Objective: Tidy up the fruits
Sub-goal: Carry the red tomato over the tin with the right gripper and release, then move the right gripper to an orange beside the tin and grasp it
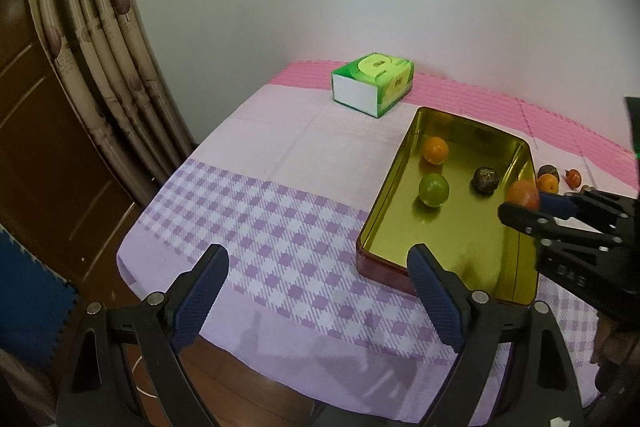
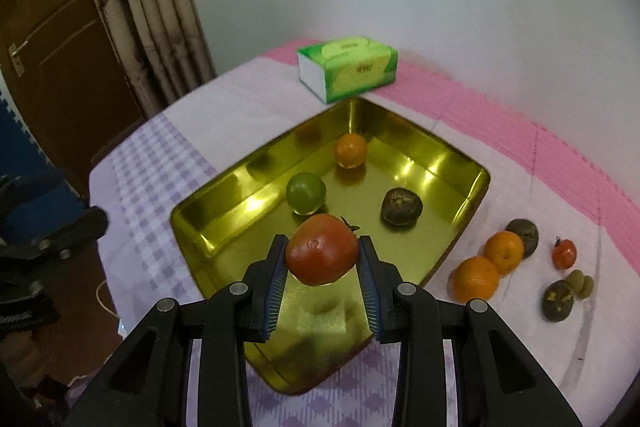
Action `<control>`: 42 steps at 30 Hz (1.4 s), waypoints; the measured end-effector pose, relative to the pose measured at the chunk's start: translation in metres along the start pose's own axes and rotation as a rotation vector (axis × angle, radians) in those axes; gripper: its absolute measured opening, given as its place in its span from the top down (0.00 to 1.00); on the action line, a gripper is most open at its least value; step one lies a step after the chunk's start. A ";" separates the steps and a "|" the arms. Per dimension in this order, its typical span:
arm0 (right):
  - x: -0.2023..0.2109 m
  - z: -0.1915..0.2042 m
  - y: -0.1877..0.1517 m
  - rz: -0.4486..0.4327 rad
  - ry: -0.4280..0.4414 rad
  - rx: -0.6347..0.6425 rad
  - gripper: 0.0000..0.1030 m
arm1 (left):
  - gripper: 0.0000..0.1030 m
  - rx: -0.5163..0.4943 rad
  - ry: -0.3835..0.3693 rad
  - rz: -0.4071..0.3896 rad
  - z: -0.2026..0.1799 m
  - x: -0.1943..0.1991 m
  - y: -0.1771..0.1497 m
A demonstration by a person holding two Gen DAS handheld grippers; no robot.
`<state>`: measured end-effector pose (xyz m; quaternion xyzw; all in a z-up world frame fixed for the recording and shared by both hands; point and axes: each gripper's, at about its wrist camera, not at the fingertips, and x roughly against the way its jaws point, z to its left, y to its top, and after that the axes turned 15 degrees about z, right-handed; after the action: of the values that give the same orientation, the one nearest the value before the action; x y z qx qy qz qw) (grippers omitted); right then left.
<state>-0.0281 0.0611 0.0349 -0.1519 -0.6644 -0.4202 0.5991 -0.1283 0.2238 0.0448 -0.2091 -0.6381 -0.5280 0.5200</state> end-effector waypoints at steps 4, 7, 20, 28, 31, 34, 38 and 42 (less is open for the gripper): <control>-0.012 0.000 0.007 0.036 -0.012 -0.001 0.66 | 0.14 0.001 -0.002 0.018 0.000 -0.003 0.000; -0.021 -0.001 0.012 0.060 -0.016 -0.009 0.66 | 0.14 0.004 -0.003 0.023 0.000 -0.003 0.000; -0.026 0.003 0.021 0.059 -0.014 -0.022 0.66 | 0.14 0.008 -0.007 0.032 0.002 -0.006 0.001; -0.005 -0.008 0.006 -0.024 0.026 -0.065 0.66 | 0.14 0.003 -0.003 0.040 0.001 -0.005 0.000; 0.001 -0.016 -0.001 -0.042 0.036 -0.089 0.66 | 0.14 -0.002 0.001 0.043 -0.001 -0.006 0.000; 0.006 -0.024 -0.009 -0.062 0.042 -0.118 0.66 | 0.14 -0.007 0.004 0.045 -0.004 -0.008 -0.002; 0.017 -0.040 -0.026 -0.104 0.025 -0.175 0.66 | 0.14 -0.012 0.009 0.045 -0.007 -0.008 -0.002; 0.024 -0.067 -0.049 -0.143 -0.019 -0.259 0.66 | 0.14 -0.010 0.009 0.047 -0.007 -0.010 -0.002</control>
<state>-0.0233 -0.0250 0.0342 -0.1843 -0.6195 -0.5426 0.5366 -0.1235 0.2192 0.0346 -0.2242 -0.6281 -0.5194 0.5342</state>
